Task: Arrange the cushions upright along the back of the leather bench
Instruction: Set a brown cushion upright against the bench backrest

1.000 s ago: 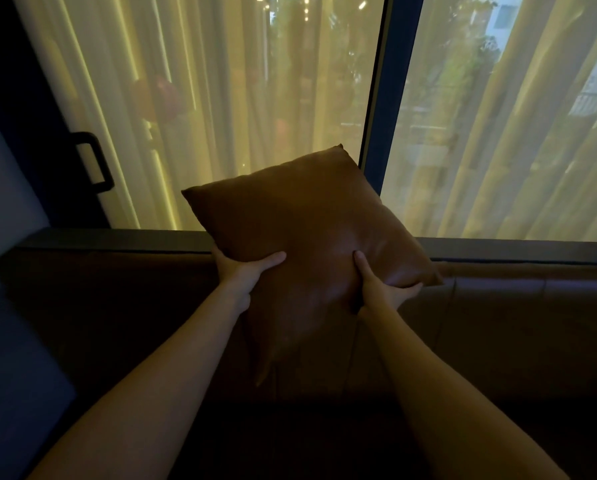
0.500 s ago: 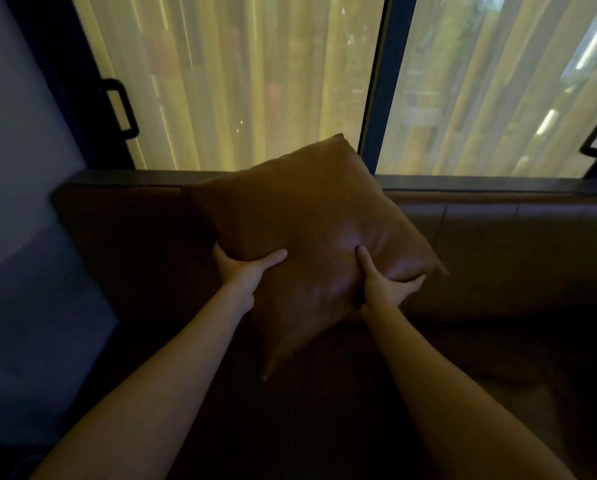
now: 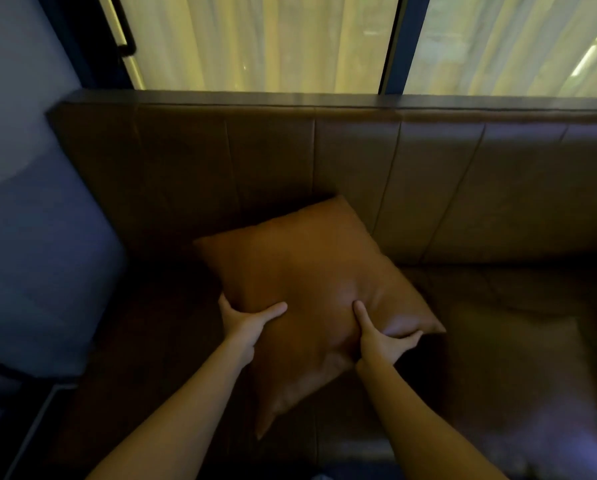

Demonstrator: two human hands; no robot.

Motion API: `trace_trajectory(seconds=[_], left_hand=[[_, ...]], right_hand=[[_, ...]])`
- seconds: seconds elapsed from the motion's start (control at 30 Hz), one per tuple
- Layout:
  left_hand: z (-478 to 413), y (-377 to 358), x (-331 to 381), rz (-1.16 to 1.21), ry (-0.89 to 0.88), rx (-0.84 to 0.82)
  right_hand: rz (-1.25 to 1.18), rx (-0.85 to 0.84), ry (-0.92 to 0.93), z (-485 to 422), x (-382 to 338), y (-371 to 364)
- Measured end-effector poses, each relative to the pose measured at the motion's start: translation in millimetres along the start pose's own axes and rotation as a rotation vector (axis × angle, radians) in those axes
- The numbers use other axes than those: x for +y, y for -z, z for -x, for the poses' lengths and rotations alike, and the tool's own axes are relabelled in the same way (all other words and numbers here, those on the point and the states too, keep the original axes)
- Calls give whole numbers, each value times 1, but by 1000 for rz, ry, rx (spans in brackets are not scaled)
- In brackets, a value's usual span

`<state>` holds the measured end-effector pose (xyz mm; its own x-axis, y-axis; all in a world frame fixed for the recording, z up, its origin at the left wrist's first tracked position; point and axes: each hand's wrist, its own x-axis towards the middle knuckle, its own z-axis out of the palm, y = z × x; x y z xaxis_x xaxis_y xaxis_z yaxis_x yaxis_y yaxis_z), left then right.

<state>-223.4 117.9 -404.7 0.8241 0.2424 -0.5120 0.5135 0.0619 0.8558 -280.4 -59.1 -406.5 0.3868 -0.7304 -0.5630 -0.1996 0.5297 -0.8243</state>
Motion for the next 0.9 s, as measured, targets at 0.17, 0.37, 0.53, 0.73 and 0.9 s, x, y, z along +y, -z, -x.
trace_trajectory(seconds=[0.17, 0.37, 0.53, 0.73, 0.9], left_hand=[[-42, -8, -72, -36, 72, 20], [-88, -16, -126, -38, 146, 9], [-105, -7, -139, -129, 177, -100], [-85, -8, -111, -269, 313, -126], [-47, -24, -63, -349, 237, -234]], right_hand=[[115, 2, -57, -51, 66, 7], [234, -143, -96, -104, 121, 12], [373, -240, -253, -117, 132, 11], [475, -236, -338, -110, 106, 18], [526, -244, -267, -72, 50, 17]])
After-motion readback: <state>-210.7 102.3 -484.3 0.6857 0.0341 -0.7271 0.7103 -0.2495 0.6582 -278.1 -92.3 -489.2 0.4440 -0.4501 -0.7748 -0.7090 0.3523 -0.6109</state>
